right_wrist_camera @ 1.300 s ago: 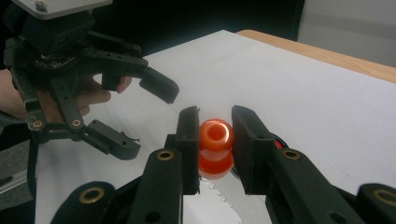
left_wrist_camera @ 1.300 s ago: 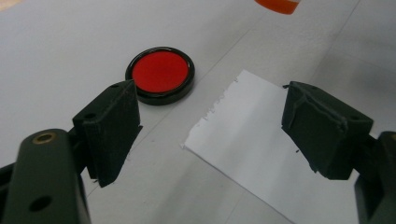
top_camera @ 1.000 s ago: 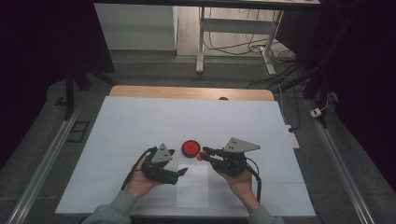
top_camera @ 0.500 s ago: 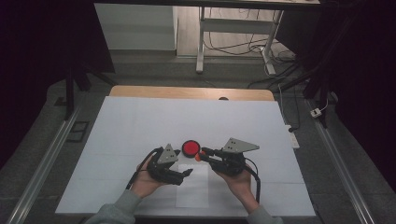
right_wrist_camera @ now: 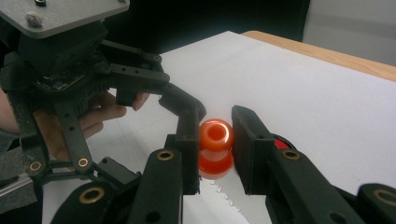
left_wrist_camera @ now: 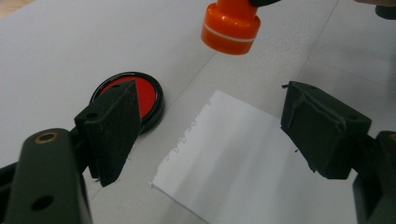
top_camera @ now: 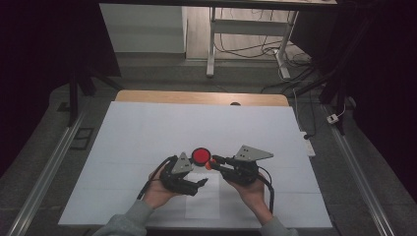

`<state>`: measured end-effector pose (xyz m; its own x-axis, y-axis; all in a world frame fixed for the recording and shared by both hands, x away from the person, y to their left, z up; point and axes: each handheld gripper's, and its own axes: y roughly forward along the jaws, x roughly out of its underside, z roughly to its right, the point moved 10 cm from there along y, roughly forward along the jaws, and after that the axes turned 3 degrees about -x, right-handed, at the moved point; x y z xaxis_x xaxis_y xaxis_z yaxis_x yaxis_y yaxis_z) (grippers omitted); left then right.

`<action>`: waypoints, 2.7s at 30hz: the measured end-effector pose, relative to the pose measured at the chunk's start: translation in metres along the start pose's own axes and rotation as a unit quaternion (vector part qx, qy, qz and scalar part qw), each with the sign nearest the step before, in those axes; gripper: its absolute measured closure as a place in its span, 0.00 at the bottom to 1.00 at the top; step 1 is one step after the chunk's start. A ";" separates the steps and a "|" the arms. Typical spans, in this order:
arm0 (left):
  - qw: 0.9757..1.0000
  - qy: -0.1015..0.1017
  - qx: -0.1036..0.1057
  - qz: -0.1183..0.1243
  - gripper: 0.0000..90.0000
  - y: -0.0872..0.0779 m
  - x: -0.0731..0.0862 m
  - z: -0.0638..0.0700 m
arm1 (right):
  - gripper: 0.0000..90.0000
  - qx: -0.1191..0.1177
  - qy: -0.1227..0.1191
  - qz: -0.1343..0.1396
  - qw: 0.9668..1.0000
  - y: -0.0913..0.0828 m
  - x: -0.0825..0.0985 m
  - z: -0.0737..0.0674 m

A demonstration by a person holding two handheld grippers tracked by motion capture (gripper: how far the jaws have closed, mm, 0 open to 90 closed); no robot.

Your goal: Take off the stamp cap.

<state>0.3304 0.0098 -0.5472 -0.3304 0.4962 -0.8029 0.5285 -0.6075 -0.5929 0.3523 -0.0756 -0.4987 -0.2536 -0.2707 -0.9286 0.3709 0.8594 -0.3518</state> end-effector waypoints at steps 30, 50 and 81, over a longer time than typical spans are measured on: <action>1.000 0.004 -0.002 0.004 0.35 0.015 -0.011 0.006 | 0.81 -0.004 -0.001 -0.006 1.000 0.003 0.003 -0.003; 1.000 0.014 0.002 0.010 0.59 0.017 -0.012 0.007 | 0.81 -0.007 -0.002 -0.010 1.000 0.005 0.006 -0.004; 0.999 0.037 -0.014 0.008 0.70 0.018 -0.012 0.008 | 0.81 -0.006 -0.002 -0.008 1.000 0.006 0.006 -0.004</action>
<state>0.3376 -0.0117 -0.5490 -0.2627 0.5319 -0.8051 0.5557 -0.5987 -0.5768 0.3493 -0.0706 -0.5054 -0.2551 -0.2857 -0.9238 0.3557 0.8607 -0.3644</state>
